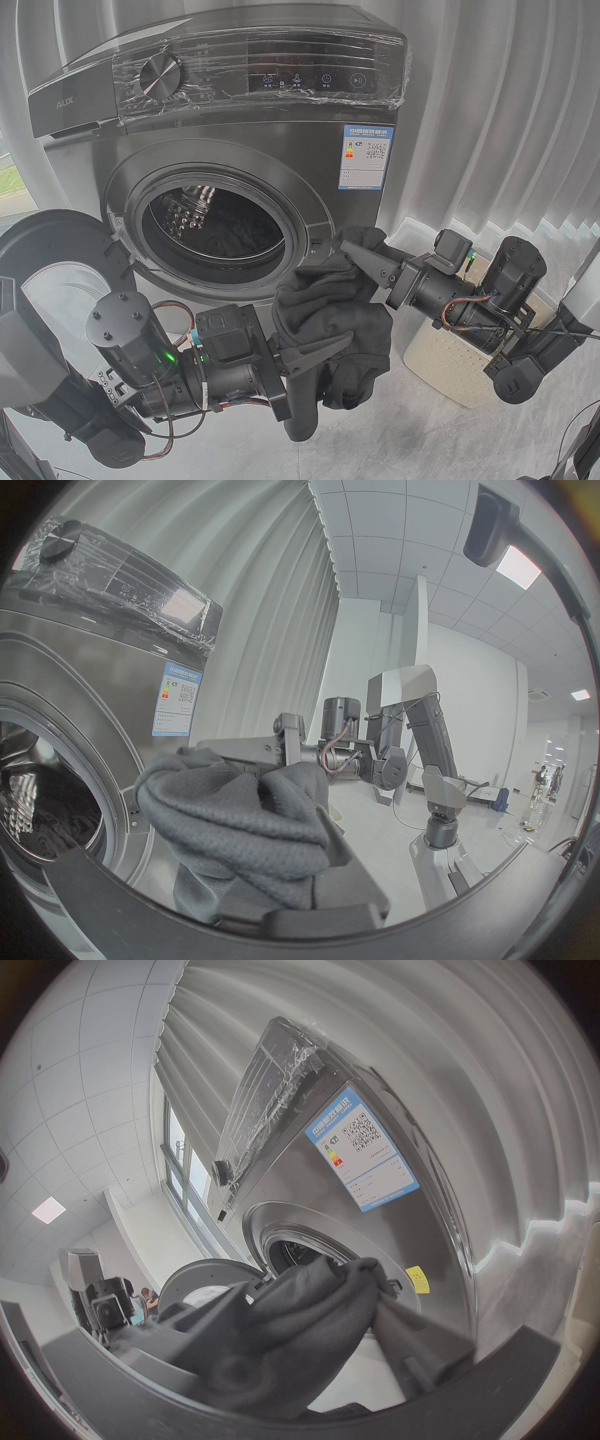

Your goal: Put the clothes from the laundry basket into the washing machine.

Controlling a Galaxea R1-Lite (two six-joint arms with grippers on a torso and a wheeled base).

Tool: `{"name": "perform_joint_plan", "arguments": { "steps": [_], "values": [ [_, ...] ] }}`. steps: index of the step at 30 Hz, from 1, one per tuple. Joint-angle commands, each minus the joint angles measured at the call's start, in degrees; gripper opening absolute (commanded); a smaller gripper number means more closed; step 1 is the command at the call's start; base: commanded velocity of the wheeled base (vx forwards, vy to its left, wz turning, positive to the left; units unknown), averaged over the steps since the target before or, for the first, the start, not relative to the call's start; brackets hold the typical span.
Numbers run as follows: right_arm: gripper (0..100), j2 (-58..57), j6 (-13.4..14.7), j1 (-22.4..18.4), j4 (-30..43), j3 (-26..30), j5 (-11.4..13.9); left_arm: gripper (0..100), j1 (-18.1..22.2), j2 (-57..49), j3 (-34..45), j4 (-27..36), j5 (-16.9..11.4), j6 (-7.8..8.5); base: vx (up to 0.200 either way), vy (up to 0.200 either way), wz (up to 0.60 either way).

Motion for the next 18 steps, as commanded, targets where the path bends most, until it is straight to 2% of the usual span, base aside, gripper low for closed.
{"name": "perform_joint_plan", "arguments": {
  "steps": [1, 4, 5, 8, 11, 16, 18],
  "values": [
    [100, -0.05, -1.09, -0.61, -0.06, 2.08, -0.19, 0, 0.31, -0.67, -0.15, -0.06, 0.1, -0.13, 0.0, 0.0, 0.0],
    [100, -0.05, -3.55, -3.16, 0.03, 4.45, -0.19, 0, 0.39, -1.02, -0.15, -0.06, 0.1, -0.48, 0.0, 0.0, 0.0],
    [100, -0.05, -5.66, -4.83, 0.03, 6.3, -0.19, 0, 0.39, -1.2, -0.15, -0.06, 0.27, -0.75, 0.0, 0.0, 0.0],
    [100, 0.3, -8.12, -7.55, -0.15, 8.76, -0.19, 0, 0.39, -2.08, 0.2, -0.06, 2.56, -1.27, 0.0, 0.0, 0.0],
    [100, 0.3, -9.62, -9.49, -0.15, 10.08, 0.07, 0, 0.39, -3.04, 0.64, -0.06, 4.32, -1.71, 0.0, 0.0, 0.0],
    [100, 0.3, -10.67, -11.25, -0.06, 10.17, 0.42, 0, 0.48, -4.19, 1.08, -0.06, 4.49, -3.12, 0.0, 0.0, 0.0],
    [100, 0.22, -11.38, -12.3, -0.15, 10.34, 1.92, 0, 0.48, -4.1, 1.43, -0.06, 4.58, -3.38, 0.0, 0.0, 0.0]
  ]
}}
